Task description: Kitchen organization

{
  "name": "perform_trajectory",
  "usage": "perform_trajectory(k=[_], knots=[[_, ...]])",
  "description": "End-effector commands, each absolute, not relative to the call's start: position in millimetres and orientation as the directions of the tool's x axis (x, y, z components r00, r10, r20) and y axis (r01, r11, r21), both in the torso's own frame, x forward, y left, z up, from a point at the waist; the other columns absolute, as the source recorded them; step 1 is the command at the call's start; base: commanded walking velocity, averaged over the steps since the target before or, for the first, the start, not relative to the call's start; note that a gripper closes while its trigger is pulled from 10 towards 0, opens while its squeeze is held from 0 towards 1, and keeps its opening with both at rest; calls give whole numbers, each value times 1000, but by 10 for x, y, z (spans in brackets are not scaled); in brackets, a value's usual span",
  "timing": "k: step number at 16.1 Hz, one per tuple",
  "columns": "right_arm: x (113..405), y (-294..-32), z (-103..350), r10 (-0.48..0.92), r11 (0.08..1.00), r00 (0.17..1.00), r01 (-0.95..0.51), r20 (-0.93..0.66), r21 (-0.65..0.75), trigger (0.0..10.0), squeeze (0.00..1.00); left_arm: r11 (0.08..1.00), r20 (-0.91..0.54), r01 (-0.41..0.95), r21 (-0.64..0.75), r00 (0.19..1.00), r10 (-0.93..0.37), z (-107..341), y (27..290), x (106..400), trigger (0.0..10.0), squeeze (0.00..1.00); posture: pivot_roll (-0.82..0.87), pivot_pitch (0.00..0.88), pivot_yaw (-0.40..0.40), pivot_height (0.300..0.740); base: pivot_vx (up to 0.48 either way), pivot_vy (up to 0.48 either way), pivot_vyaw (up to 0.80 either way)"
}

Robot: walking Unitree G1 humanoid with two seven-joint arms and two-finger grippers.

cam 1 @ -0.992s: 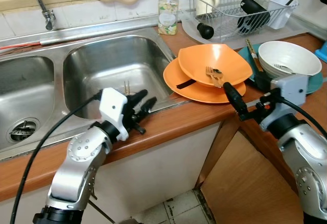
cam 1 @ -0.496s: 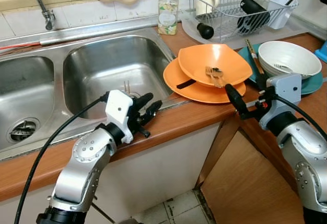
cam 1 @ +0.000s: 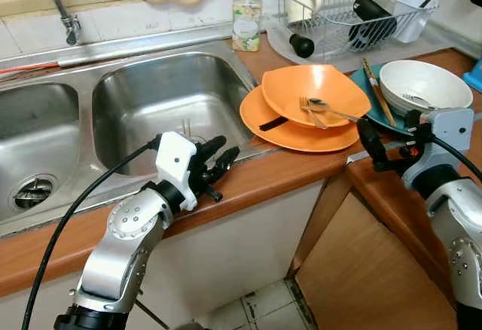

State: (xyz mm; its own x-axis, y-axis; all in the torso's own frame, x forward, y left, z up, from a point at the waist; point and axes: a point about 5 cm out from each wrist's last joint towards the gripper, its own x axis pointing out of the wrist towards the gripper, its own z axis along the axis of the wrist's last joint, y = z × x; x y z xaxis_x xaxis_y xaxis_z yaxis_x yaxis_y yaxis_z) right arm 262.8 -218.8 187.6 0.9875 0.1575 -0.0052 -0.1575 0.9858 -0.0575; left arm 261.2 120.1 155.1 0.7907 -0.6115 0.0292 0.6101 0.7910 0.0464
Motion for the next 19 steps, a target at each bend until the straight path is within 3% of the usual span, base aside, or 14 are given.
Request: perform_trajectory(k=[1,4,5,6,7,11,19], knots=[[2618,-2118,1954,197,980,980,-195,43,-41,10000,0,778,30,626,50,778,-627,1567,1179,2588,10000,0,-176,0,14,740,0,0,0],[2619,-2034,1933,254,967,966,-253,35,-39,10000,0,763,24,646,39,762,-647,1554,1150,2573,10000,0,-175,0,11,740,0,0,0],[2660,-2011,1898,263,964,964,-263,21,-34,3569,0,756,20,653,41,756,-654,1545,1134,2566,10000,0,-172,0,8,740,0,0,0],[2684,-2005,1886,265,964,964,-264,16,-27,2824,0,755,21,654,41,755,-655,1545,1130,2567,10000,0,-172,0,8,740,0,0,0],[2712,-2011,1873,269,963,963,-269,18,-3,0,0,755,22,654,41,755,-655,1547,1122,2570,10000,0,-170,0,3,740,0,0,0],[2793,-2027,1846,318,943,948,-320,33,97,0,0,756,27,653,40,756,-654,1536,1099,2564,10000,0,-168,0,-16,740,0,0,0],[2829,-2069,1814,315,942,949,-316,20,111,0,0,753,32,658,26,752,-658,1515,1051,2540,10000,0,-174,0,-20,740,0,0,0]])
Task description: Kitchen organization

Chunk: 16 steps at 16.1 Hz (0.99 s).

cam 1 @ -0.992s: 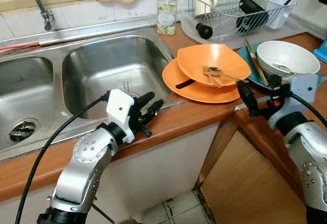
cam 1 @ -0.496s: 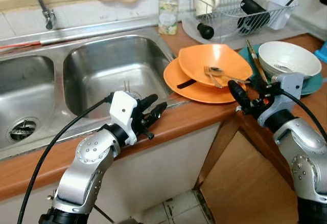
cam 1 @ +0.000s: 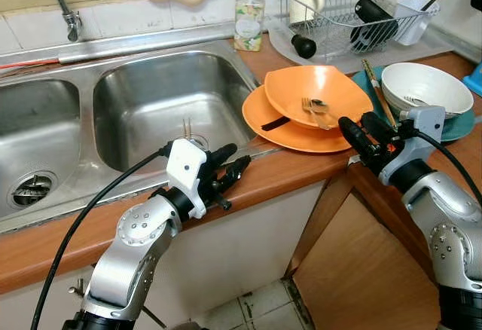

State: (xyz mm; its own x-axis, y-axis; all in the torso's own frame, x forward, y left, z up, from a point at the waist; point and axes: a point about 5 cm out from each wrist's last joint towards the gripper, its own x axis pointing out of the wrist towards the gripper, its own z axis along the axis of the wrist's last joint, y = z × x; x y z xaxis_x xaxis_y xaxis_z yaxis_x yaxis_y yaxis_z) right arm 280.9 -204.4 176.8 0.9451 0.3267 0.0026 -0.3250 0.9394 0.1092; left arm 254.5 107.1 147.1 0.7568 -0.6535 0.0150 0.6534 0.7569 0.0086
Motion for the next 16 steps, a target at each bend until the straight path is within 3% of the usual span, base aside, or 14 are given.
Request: perform_trajectory(k=[1,16], knots=[[2831,-2067,1816,316,942,949,-316,22,112,0,0,752,32,658,27,752,-659,1515,1051,2541,10000,0,-174,0,-20,740,0,0,0],[2851,-2163,1929,243,967,969,-246,50,68,0,0,734,32,674,80,735,-678,1574,1037,2557,10000,0,-169,0,-11,740,0,0,0]])
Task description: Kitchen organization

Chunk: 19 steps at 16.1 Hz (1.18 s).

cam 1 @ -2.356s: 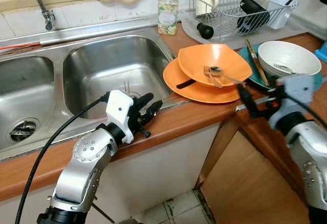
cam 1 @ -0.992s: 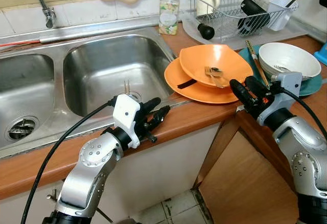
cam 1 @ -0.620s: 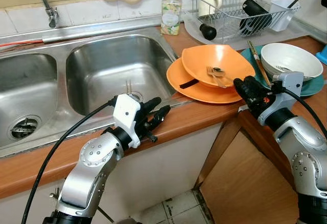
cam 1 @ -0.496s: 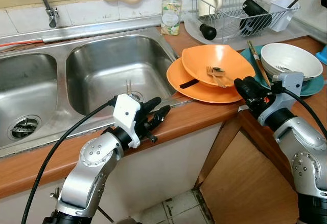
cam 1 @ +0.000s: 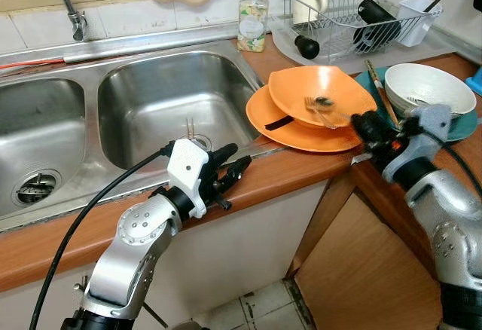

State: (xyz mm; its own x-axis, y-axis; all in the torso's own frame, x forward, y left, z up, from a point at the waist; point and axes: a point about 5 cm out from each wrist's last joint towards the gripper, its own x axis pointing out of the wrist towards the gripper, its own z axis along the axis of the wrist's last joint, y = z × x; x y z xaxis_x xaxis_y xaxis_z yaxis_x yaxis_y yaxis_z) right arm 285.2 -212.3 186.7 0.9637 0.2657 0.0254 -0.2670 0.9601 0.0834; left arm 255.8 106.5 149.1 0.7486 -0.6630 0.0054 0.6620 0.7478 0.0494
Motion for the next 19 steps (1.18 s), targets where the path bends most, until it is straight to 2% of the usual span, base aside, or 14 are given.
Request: perform_trajectory(k=[1,4,9,15,19], knots=[[2858,-2178,2002,233,970,970,-237,72,48,0,0,730,34,675,110,731,-681,1602,1033,2572,10000,0,-170,0,-9,740,0,0,0],[2865,-2137,2139,240,969,964,-245,118,29,0,0,714,53,674,189,719,-693,1680,992,2621,10000,0,-169,0,-7,740,0,0,0],[2845,-1882,2287,350,932,922,-360,167,33,0,0,648,34,619,444,711,-702,1765,865,2804,10000,0,-163,0,-5,740,0,0,0],[2822,-1901,2273,307,944,934,-323,181,66,0,0,637,47,607,475,705,-708,1768,821,2859,10000,0,-167,0,21,740,0,0,0],[2810,-1986,2443,264,918,920,-332,290,216,0,0,655,76,589,474,713,-697,1809,831,2891,10000,0,-168,0,29,740,0,0,0]])
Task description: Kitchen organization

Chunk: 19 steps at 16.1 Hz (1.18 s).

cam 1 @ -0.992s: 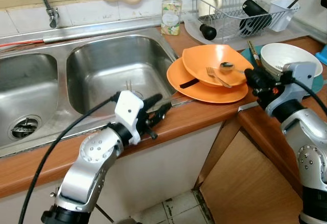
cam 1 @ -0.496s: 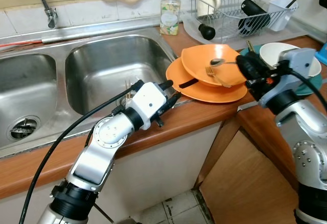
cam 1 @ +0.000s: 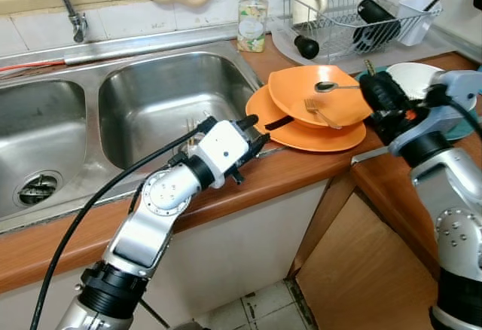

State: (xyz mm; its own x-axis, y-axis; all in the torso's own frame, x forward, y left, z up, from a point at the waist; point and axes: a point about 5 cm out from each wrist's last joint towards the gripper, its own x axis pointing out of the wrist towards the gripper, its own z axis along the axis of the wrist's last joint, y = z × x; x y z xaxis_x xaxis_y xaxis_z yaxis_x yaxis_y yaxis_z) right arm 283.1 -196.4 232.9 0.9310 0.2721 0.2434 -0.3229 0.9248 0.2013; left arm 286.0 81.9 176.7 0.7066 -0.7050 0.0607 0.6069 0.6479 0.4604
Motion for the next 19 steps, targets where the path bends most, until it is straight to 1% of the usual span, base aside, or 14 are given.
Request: perform_trajectory(k=[1,3,5,9,12,16,19], knots=[[2811,-2003,2464,261,909,917,-339,302,242,0,0,657,82,586,474,714,-695,1816,829,2897,10000,0,-168,0,29,740,0,0,0],[2808,-2050,2502,259,868,907,-369,333,332,0,0,679,114,565,469,724,-681,1853,829,2909,10000,0,-167,0,21,740,0,0,0],[2804,-2055,2514,274,833,897,-402,348,381,0,0,684,123,557,470,727,-676,1862,832,2909,10000,0,-167,0,21,740,0,0,0],[2770,-1887,2471,395,807,870,-482,295,341,0,0,694,165,519,499,729,-664,1941,833,2921,10000,0,-162,0,19,740,0,0,0],[2746,-1690,2453,472,770,837,-544,277,333,0,0,687,191,490,536,722,-665,2018,811,2960,10000,0,-163,0,27,740,0,0,0],[2732,-1540,2445,522,737,809,-588,272,333,0,0,667,186,459,587,725,-663,2045,796,3018,10000,0,-159,0,36,740,0,0,0],[2715,-1438,2433,547,722,793,-609,266,330,0,0,647,177,459,610,716,-675,2057,753,3067,10000,0,-162,0,42,740,0,0,0]])
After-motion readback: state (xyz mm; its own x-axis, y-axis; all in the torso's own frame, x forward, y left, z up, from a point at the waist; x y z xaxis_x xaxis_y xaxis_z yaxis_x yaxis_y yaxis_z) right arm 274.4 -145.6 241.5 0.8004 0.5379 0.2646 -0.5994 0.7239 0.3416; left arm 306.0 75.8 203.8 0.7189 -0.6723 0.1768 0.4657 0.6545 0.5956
